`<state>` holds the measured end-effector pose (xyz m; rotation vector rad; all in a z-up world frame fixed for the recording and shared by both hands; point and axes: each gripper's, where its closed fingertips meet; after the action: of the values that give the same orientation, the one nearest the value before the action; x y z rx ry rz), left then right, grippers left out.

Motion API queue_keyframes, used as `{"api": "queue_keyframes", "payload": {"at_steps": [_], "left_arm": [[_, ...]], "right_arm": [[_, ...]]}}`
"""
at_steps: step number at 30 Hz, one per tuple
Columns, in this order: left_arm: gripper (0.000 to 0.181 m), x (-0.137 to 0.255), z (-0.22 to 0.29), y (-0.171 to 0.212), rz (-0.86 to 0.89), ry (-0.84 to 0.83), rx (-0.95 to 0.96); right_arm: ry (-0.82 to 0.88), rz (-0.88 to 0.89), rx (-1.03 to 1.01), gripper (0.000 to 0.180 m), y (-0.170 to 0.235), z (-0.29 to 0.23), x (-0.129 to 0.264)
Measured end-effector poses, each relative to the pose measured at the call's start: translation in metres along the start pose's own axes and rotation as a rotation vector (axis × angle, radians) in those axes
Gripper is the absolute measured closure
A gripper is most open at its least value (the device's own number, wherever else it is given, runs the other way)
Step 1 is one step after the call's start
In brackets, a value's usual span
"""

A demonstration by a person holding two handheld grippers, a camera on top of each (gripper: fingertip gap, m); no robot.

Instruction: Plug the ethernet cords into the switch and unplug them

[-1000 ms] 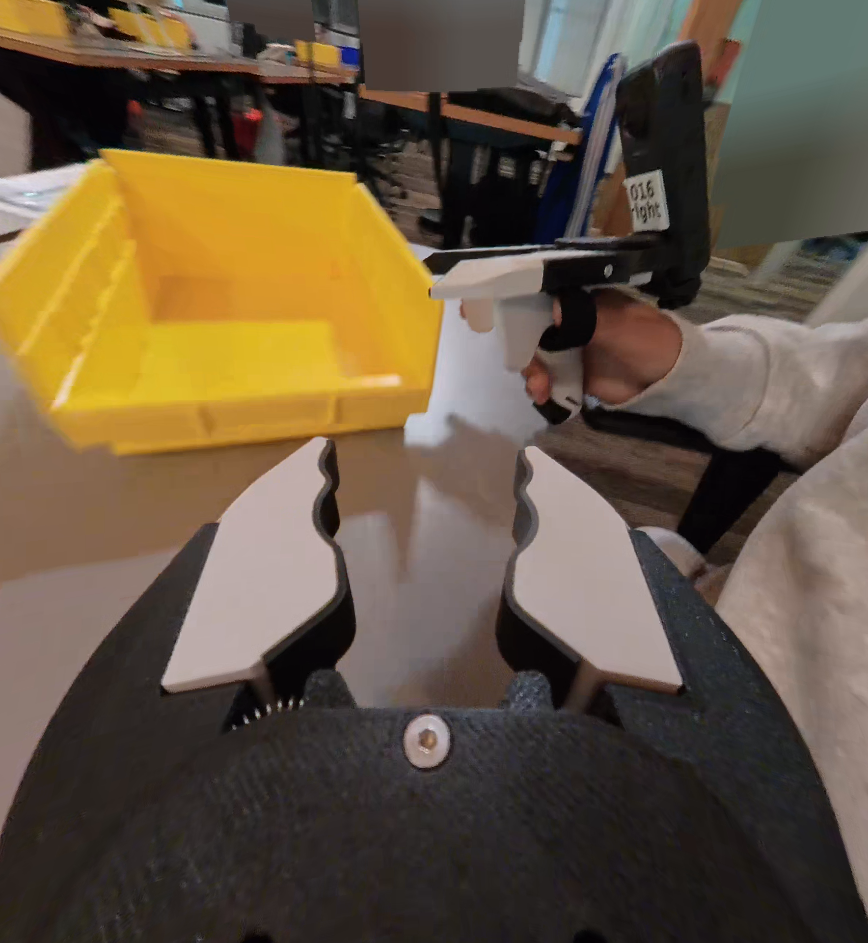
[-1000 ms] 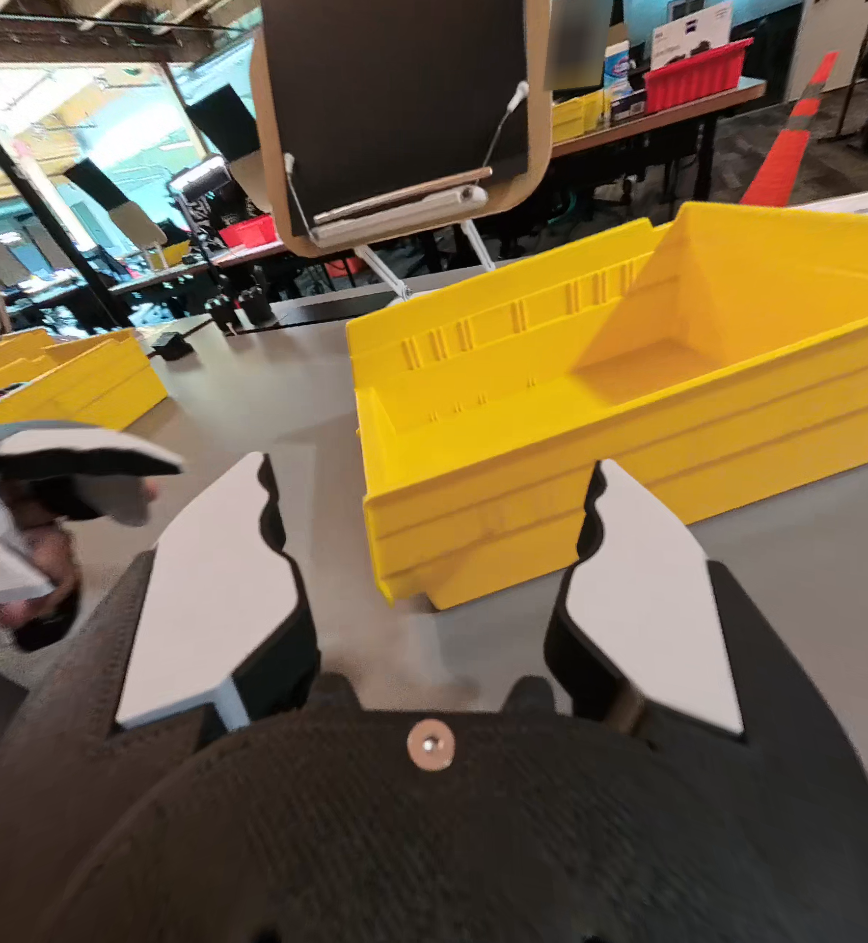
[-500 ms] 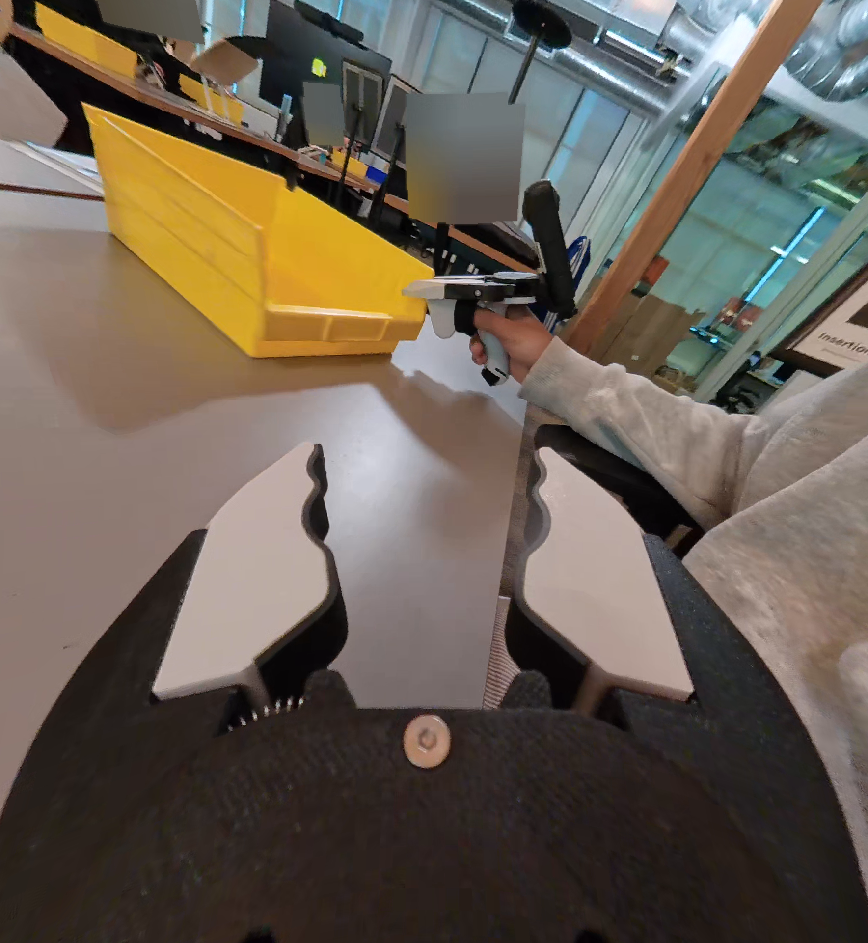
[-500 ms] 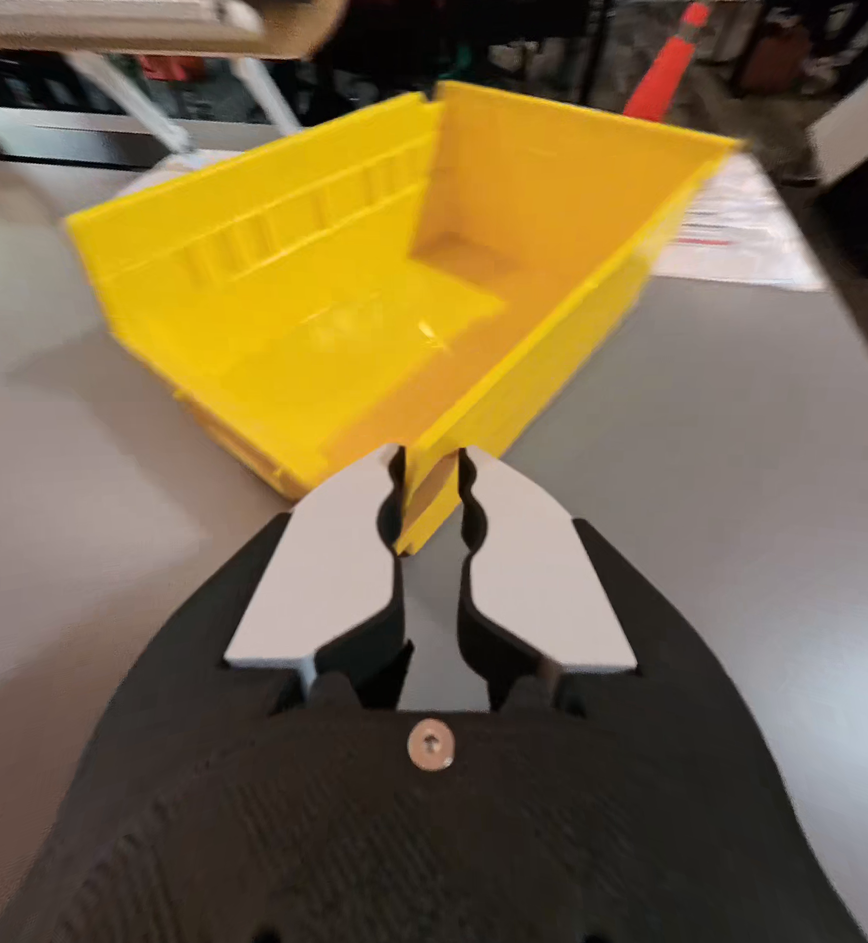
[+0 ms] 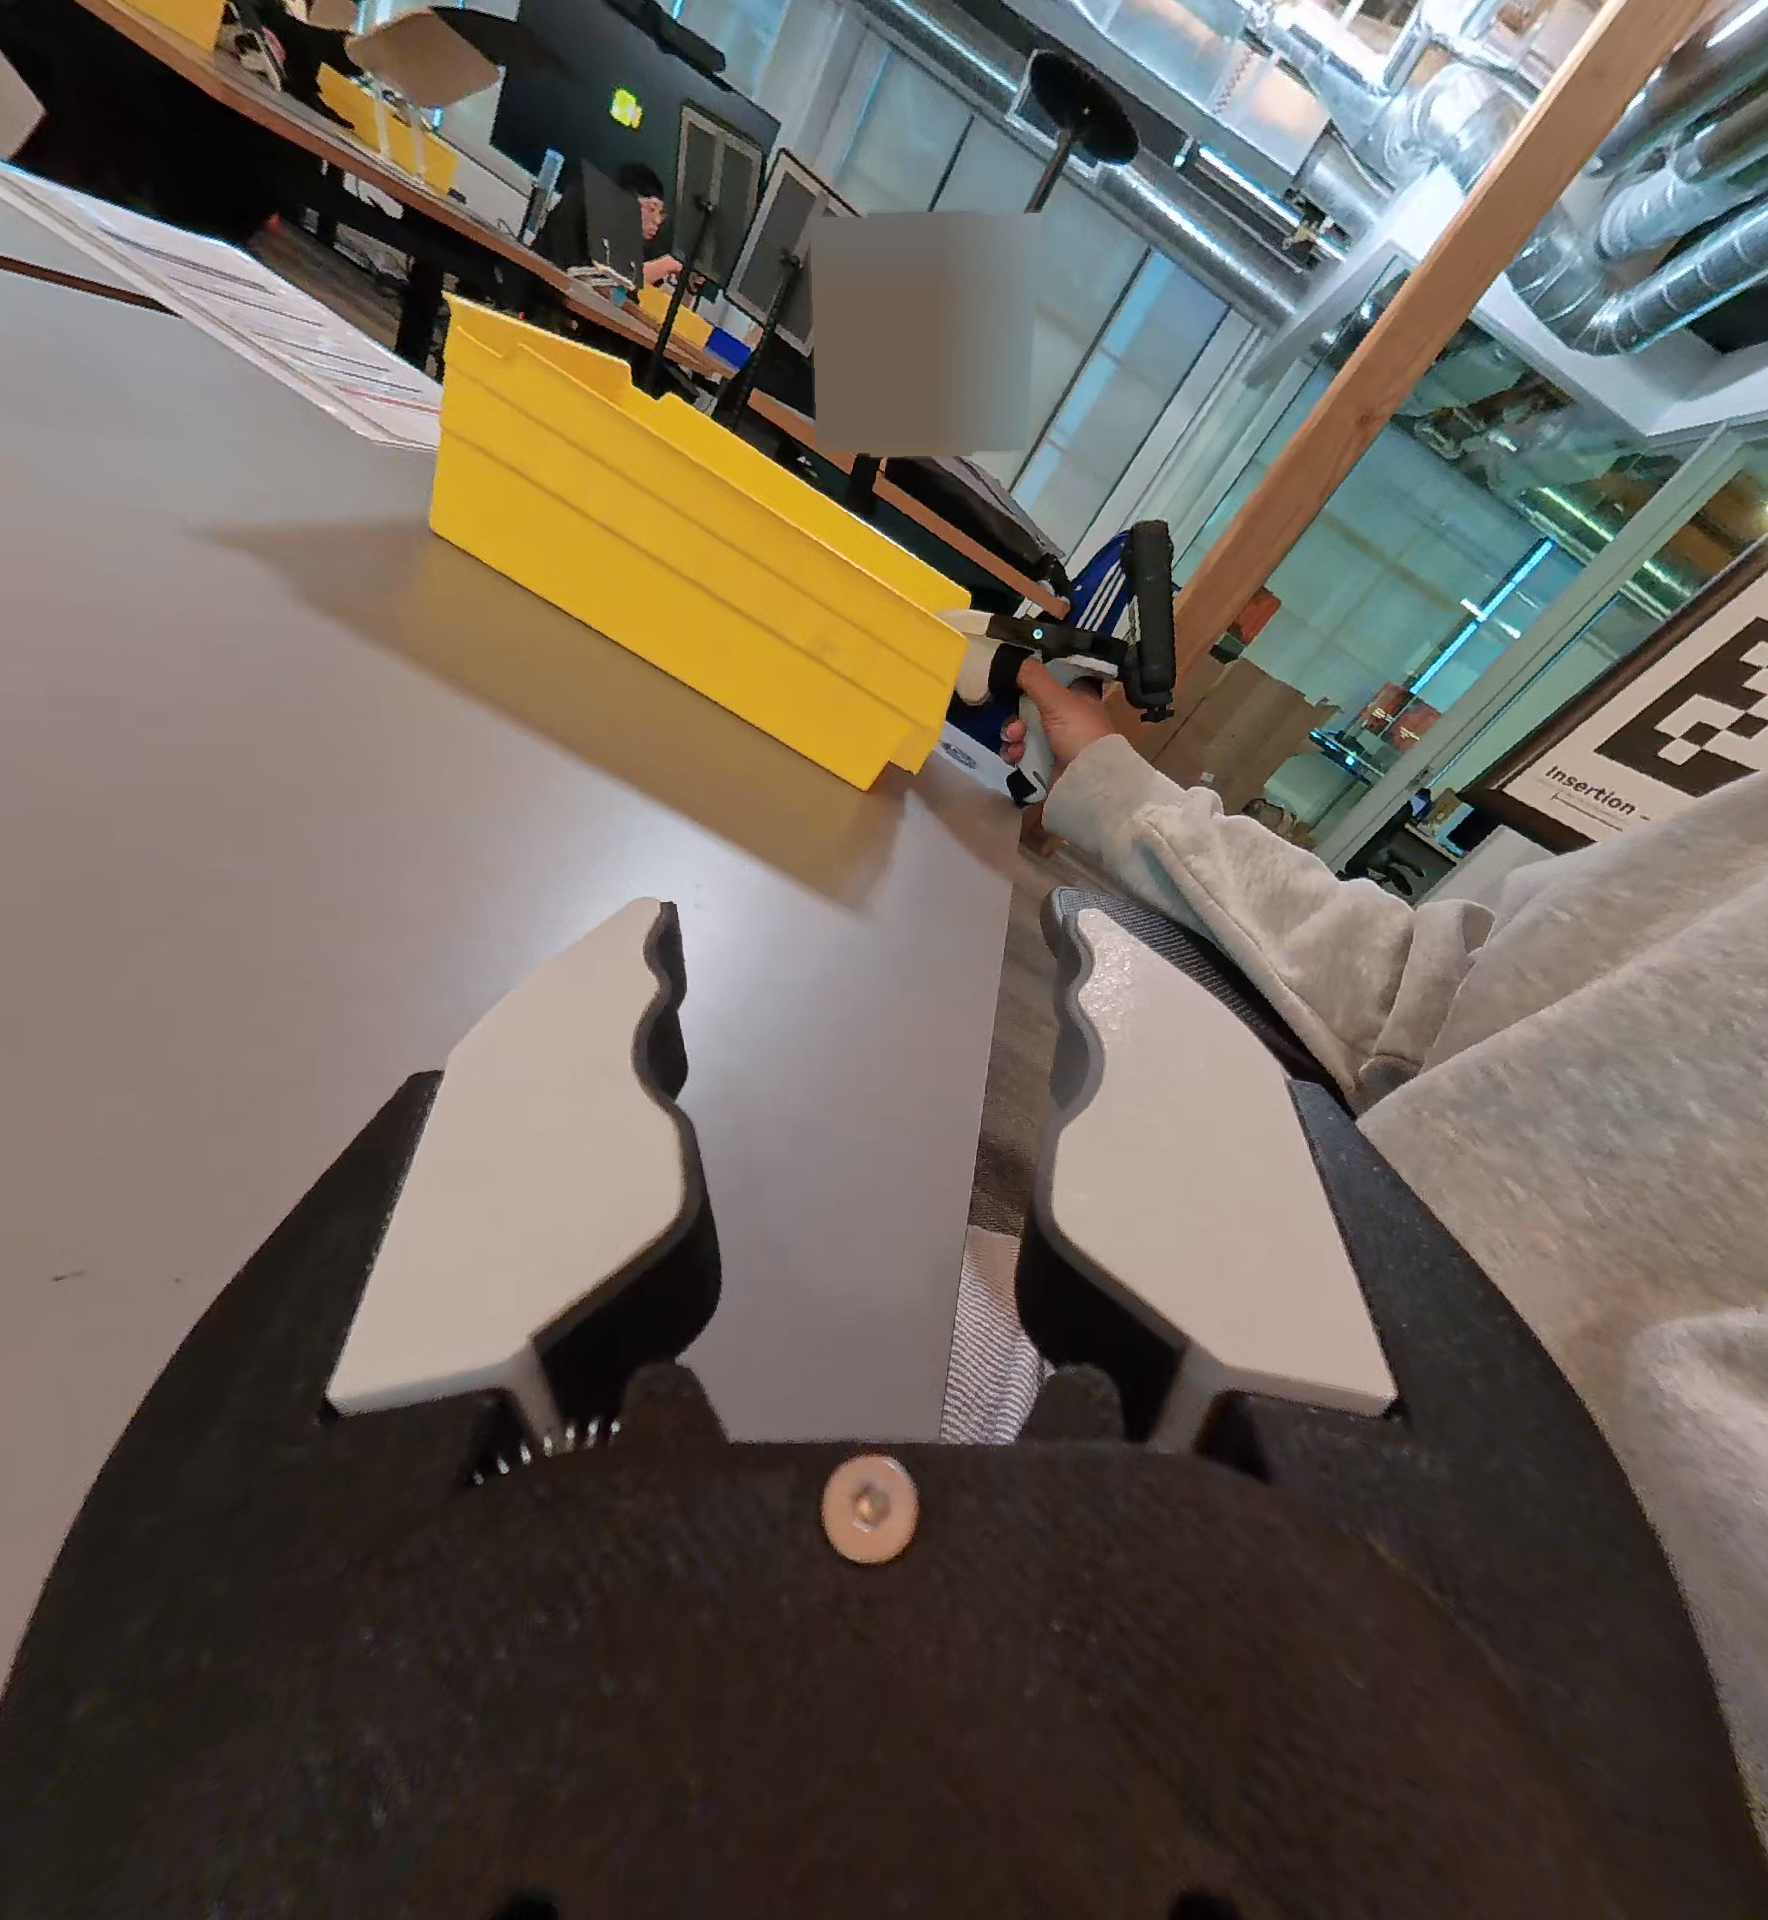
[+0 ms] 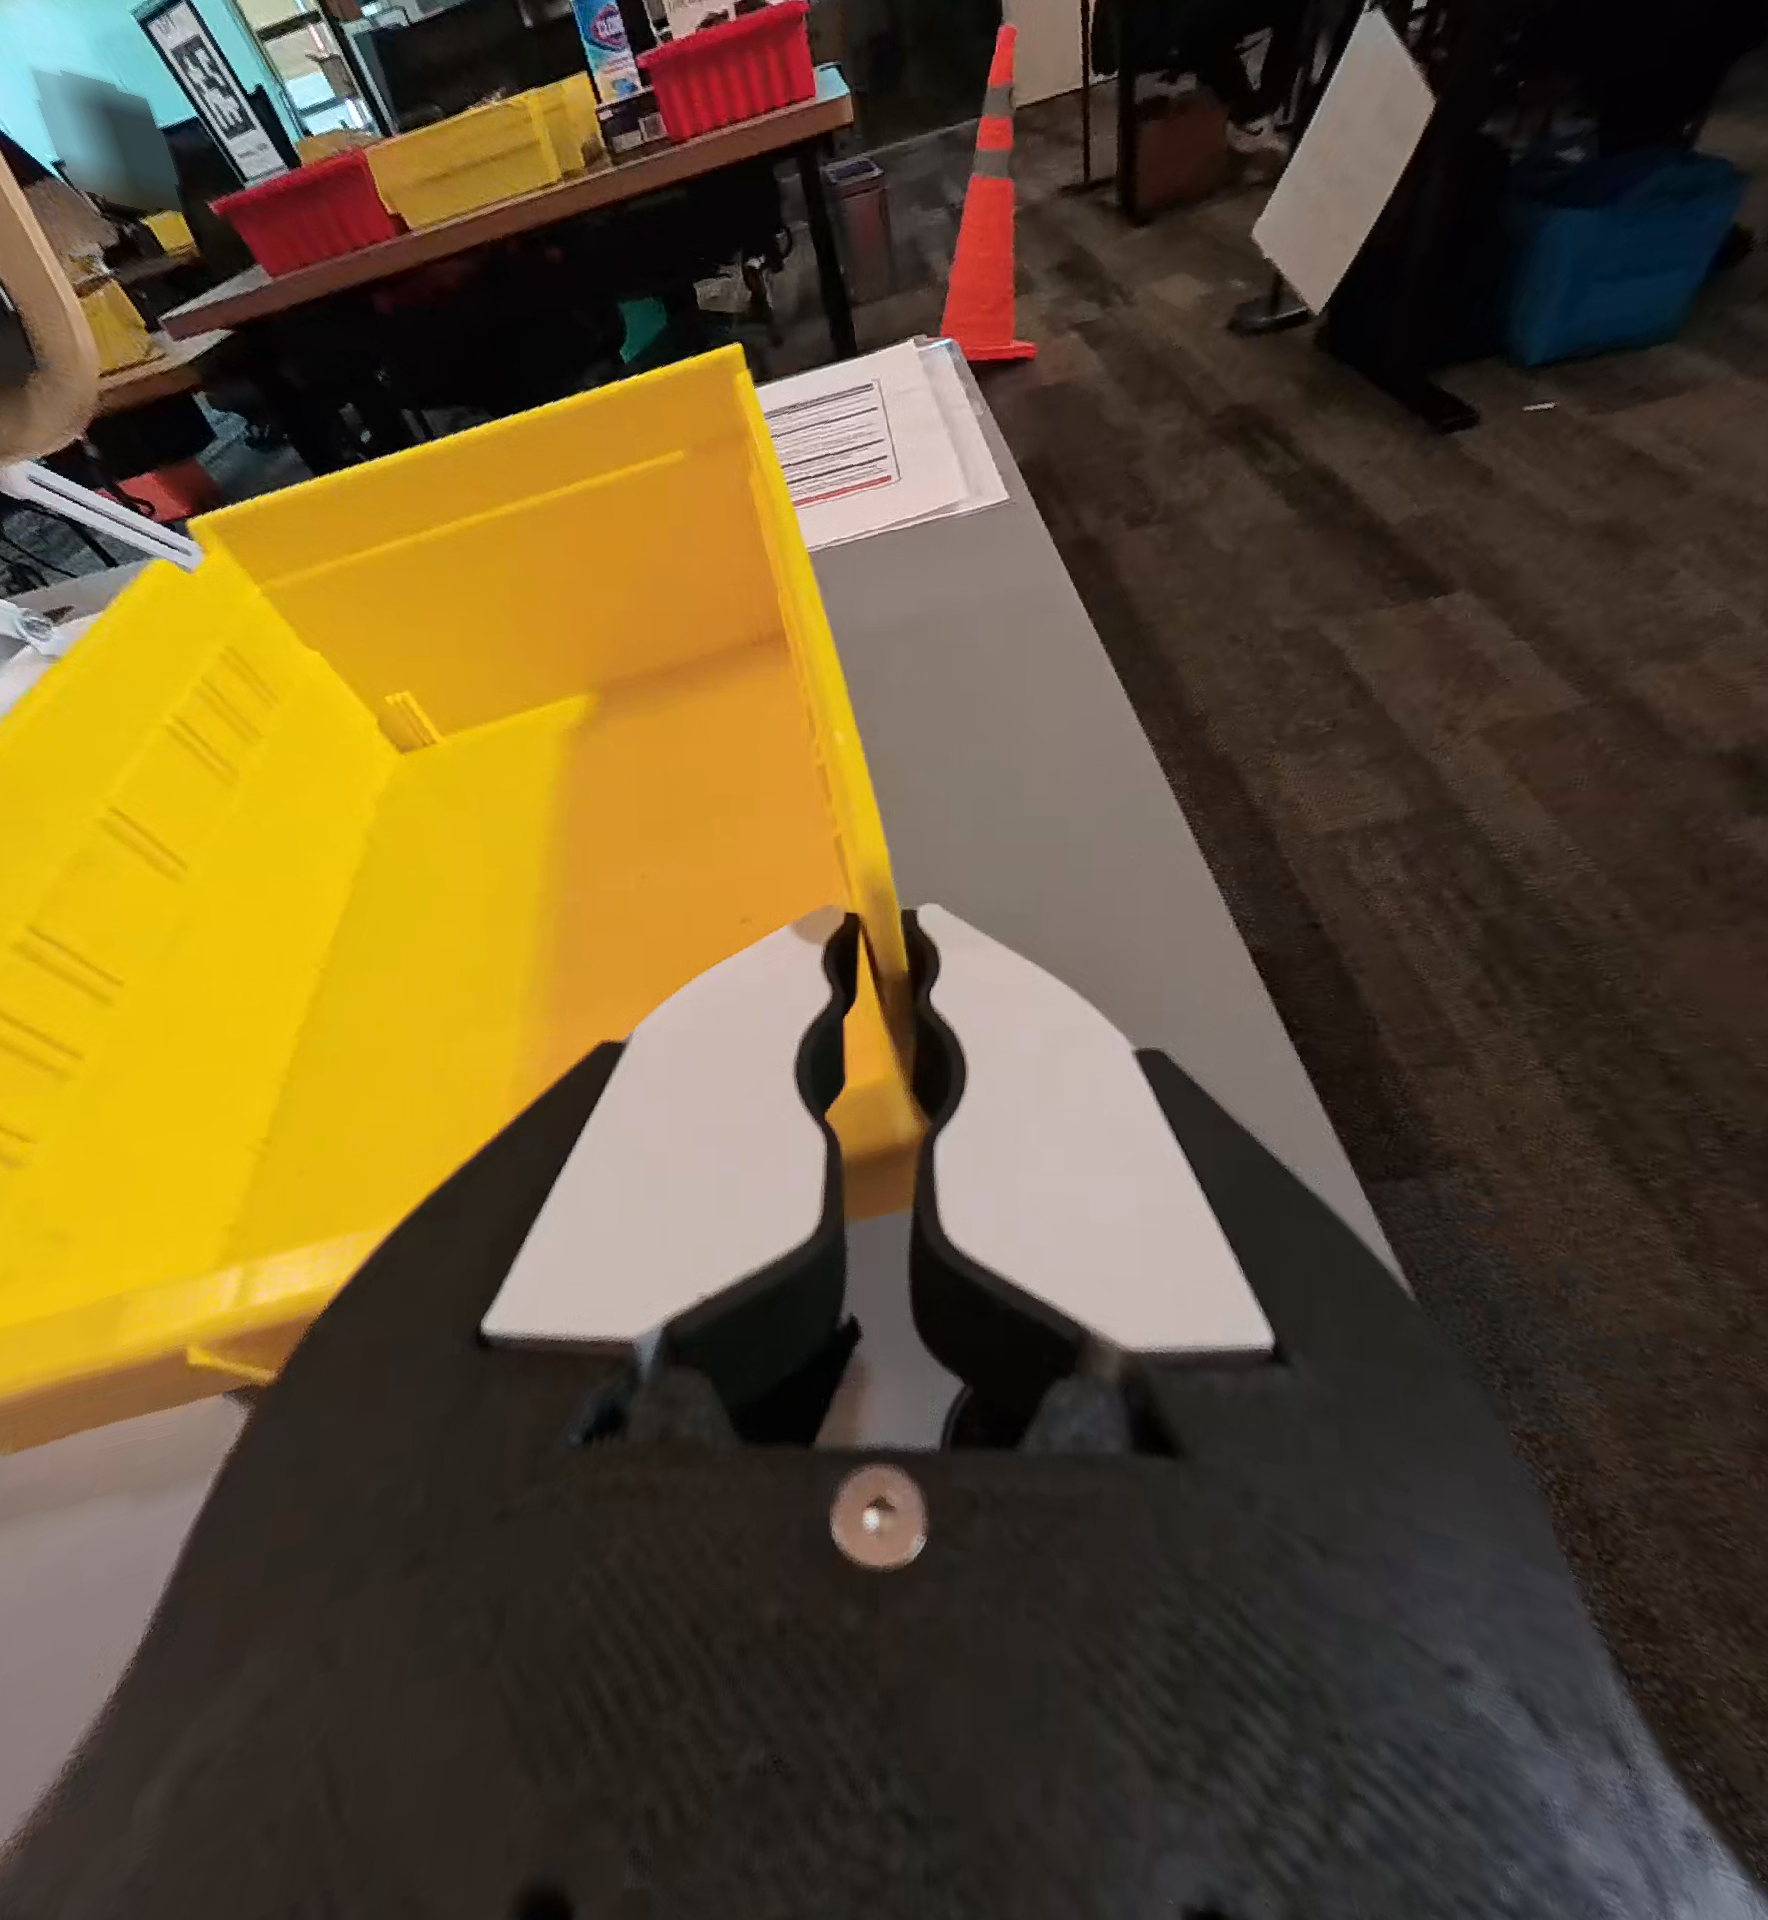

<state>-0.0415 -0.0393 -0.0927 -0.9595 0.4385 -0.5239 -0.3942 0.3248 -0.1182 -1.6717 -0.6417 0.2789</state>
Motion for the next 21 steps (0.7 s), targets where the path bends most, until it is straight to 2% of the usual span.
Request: {"api": "queue_keyframes", "payload": {"at_steps": [1, 5, 13, 21], "left_arm": [[0.113, 0.0, 0.0, 0.0, -0.002, 0.001, 0.003], [0.113, 0.0, -0.001, 0.0, 0.001, -0.006, 0.004], [0.113, 0.0, -0.001, 0.0, -0.001, -0.008, -0.001], [0.111, 0.0, -0.001, 0.001, -0.007, -0.01, 0.0]], "right_arm": [[-0.011, -0.004, 0.007, 0.173, 0.001, -0.003, 0.0], [-0.063, -0.02, 0.068, 0.177, 0.003, -0.017, -0.004], [-0.012, -0.06, 0.164, 0.177, 0.01, -0.017, -0.008], [-0.037, -0.102, 0.205, 0.177, 0.011, -0.016, 0.0]]}}
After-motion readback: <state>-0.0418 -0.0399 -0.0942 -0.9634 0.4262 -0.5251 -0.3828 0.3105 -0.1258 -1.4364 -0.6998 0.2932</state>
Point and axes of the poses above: each gripper's, where its closed fingertips meet, x back along the fingers, y out of its underside, z = x × y across the jaws, and after that the axes turned 8 degrees about z, right-handed
